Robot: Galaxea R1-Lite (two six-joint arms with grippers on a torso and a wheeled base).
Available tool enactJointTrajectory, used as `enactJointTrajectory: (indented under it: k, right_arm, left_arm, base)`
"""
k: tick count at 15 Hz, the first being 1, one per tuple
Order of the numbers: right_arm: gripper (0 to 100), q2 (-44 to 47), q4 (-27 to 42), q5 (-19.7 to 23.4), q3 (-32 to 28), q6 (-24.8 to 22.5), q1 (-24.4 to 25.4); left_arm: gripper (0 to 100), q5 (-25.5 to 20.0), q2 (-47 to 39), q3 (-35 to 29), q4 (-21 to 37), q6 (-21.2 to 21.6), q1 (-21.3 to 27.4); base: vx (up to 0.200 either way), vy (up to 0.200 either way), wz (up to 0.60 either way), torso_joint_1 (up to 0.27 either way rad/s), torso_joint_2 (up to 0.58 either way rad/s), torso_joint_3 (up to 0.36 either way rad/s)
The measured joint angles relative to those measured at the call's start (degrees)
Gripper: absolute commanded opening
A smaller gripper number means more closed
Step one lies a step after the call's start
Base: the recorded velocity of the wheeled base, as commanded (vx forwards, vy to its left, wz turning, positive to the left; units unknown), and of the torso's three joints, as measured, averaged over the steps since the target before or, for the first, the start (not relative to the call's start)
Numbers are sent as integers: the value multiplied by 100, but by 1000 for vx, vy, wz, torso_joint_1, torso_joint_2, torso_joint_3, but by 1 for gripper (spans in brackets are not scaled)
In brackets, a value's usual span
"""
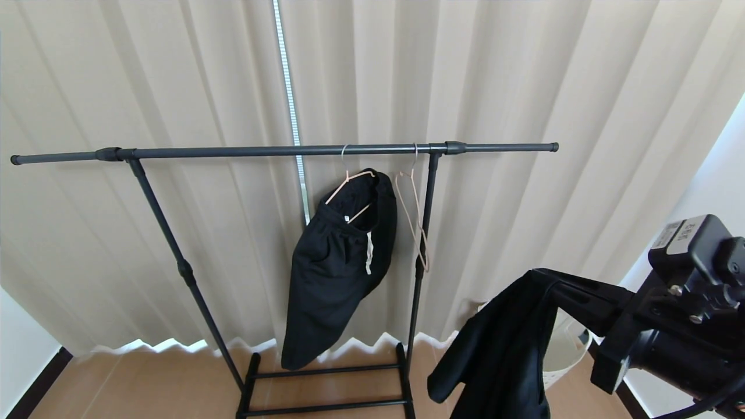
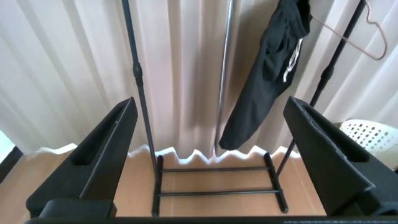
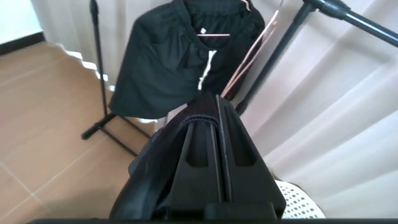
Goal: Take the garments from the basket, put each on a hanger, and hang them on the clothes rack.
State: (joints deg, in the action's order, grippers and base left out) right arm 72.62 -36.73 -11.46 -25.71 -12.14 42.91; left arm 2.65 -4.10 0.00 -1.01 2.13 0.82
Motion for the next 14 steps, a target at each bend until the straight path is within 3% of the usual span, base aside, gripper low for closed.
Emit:
enactJointTrajectory:
  k: [3,7,10,14]
  right_arm:
    - [0,664,-9,-338,-653,-6,77]
    - [0,1619,-2,-742,-1659,11,57]
    - [0,2217,-104,-901,-2293,189,-6]
    - [0,2904,-479,-958,-2961,265,77]
  left_arm:
    - [100,-251,-1108,-145,-21,62,80]
    - [100,-421,-3328,-1050,-84,-240,406]
    - [100,-453,-4827,-2061,-101,-1485,1630]
    - [100,-419,-6589,-3238,-119,-2616,2740]
  base:
    - [0,0,0,0,0,0]
    - [0,0,0,0,0,0]
    - [0,0,0,0,0,0]
    - [0,0,0,0,0,0]
